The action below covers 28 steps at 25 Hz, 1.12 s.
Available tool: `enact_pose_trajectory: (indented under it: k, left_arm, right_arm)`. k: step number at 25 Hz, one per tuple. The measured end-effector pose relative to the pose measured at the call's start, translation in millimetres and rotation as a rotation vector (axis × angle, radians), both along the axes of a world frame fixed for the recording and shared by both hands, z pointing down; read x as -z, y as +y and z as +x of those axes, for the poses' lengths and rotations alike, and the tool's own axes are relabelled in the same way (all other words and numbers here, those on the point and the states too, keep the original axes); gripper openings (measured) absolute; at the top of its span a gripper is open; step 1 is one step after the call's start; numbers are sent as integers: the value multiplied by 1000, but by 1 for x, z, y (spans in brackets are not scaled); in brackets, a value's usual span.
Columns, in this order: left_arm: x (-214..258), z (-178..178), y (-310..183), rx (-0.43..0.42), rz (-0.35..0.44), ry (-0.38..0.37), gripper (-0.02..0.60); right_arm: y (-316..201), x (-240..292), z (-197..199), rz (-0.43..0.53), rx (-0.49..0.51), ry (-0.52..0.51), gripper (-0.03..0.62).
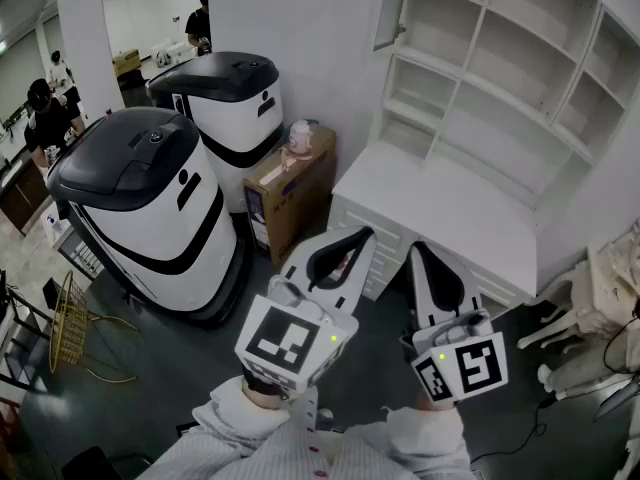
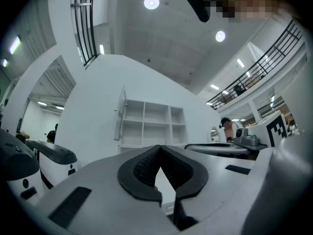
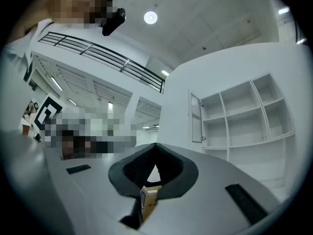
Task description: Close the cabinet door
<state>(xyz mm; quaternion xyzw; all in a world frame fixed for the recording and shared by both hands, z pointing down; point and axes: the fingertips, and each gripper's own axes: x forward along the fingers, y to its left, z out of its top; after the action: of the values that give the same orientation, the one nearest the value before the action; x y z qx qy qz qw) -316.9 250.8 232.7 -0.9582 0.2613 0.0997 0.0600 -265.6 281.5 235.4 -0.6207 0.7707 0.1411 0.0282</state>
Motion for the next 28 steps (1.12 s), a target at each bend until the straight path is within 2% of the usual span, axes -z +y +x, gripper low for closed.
enact_pose_trajectory:
  k: [18,23,28]
  left_arm:
    - [-26,2,29,85,-26,-19,11]
    - [-39,8,9,92,-52,-33,11]
    - [-47,27,-34,76,-61,-40,11]
  right_arm:
    - [30,-22,11,-15,59,-39,14]
    - [16,-32,23,-37,43,-48,14]
    - [-25,-41,44,-58,20,-42,14]
